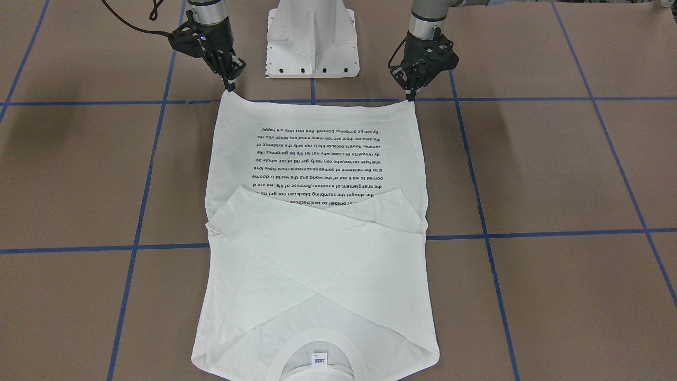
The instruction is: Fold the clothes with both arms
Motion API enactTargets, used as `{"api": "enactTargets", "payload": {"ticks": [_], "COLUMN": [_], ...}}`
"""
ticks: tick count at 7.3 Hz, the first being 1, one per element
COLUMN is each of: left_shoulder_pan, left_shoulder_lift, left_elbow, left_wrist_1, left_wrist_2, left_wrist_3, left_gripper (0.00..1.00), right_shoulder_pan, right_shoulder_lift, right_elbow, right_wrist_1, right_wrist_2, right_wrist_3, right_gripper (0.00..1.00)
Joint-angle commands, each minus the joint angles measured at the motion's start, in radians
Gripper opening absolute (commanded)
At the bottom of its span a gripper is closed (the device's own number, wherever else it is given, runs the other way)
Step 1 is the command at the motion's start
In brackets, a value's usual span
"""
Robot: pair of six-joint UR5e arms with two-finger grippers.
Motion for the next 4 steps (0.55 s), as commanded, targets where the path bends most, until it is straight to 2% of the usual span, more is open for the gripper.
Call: {"api": "enactTargets", "payload": {"ticks": [1,2,4], "left_shoulder_pan": [0.052,0.107,0.167], "left_shoulder_lift": [0.003,0.002,-0.001], "left_elbow": [-0.097,-0.135,-0.157], "left_wrist_1": [0.090,0.138,0.143], "left_wrist_2": [-0.003,-0.005,-0.003], "left_wrist_3": [-0.068,-0.123,-0.198], "left_gripper": [0.00,0.00,0.00], "right_shoulder_pan": [-0.096,-0.142,-0.176], "right_shoulder_lift": [-0.014,-0.027,-0.078], "right_elbow": [0.048,0.077,0.184], "right_wrist_1": [0.000,-0.017,-0.092], "right_wrist_2": [-0.035,-0.049,-0.049], "right_wrist_3": [0.002,0.002,0.002], "right_gripper": [0.00,0.00,0.00]}}
